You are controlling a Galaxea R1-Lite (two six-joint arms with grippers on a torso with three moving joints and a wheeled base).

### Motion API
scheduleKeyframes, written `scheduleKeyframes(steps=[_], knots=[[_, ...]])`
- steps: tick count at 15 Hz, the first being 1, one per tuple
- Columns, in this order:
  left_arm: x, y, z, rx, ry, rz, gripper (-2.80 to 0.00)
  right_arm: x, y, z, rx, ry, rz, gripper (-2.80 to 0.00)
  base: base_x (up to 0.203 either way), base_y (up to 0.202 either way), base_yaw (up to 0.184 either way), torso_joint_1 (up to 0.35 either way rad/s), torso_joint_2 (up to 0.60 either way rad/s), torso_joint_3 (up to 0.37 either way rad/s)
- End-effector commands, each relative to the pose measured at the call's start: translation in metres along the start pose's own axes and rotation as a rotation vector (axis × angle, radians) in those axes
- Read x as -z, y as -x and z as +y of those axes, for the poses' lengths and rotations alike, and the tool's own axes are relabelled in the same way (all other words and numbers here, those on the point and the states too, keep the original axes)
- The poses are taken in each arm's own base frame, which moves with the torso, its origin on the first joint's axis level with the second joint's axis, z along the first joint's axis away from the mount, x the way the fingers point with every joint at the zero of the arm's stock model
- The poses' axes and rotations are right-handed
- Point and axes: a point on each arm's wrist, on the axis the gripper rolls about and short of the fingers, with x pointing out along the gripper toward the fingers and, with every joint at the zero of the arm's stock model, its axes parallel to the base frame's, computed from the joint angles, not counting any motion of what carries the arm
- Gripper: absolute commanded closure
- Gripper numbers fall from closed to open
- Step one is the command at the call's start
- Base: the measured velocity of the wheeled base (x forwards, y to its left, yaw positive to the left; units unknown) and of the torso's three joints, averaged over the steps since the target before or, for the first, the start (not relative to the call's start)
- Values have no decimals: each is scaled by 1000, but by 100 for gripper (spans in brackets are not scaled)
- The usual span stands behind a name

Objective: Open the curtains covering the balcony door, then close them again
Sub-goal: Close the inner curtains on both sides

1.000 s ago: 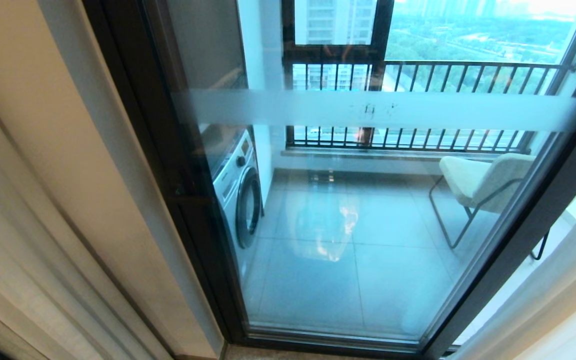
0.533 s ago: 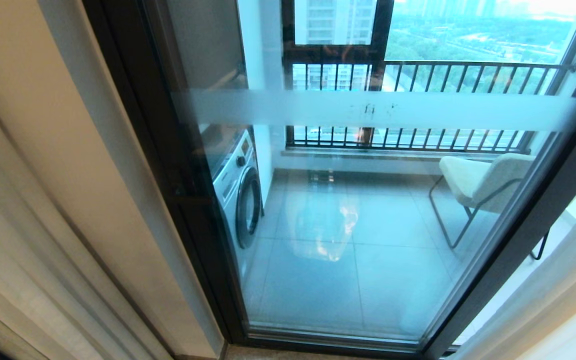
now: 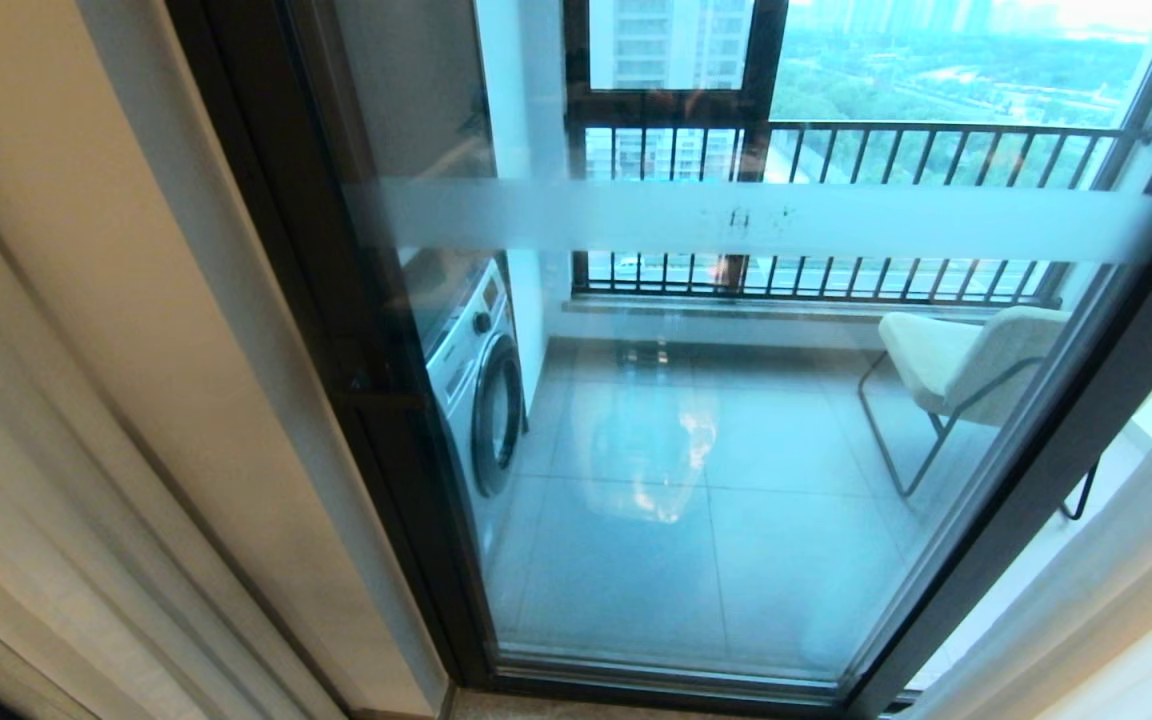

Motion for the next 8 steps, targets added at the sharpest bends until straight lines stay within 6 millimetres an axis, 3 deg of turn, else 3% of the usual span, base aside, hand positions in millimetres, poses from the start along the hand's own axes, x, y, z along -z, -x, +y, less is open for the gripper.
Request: scheduleKeyframes(steps=[1, 5, 8], knots=[[-10, -40, 0, -33, -18, 136, 0, 0, 0, 0, 0, 2, 1, 0, 0, 0, 0, 0, 0, 0], [-37, -120, 7, -278, -8, 288, 0, 0, 0, 0, 0, 2, 1, 0, 0, 0, 0, 0, 0, 0], [-46, -182, 21, -636, -60, 366, 0, 0, 0, 0, 0, 2, 1, 0, 0, 0, 0, 0, 0, 0]])
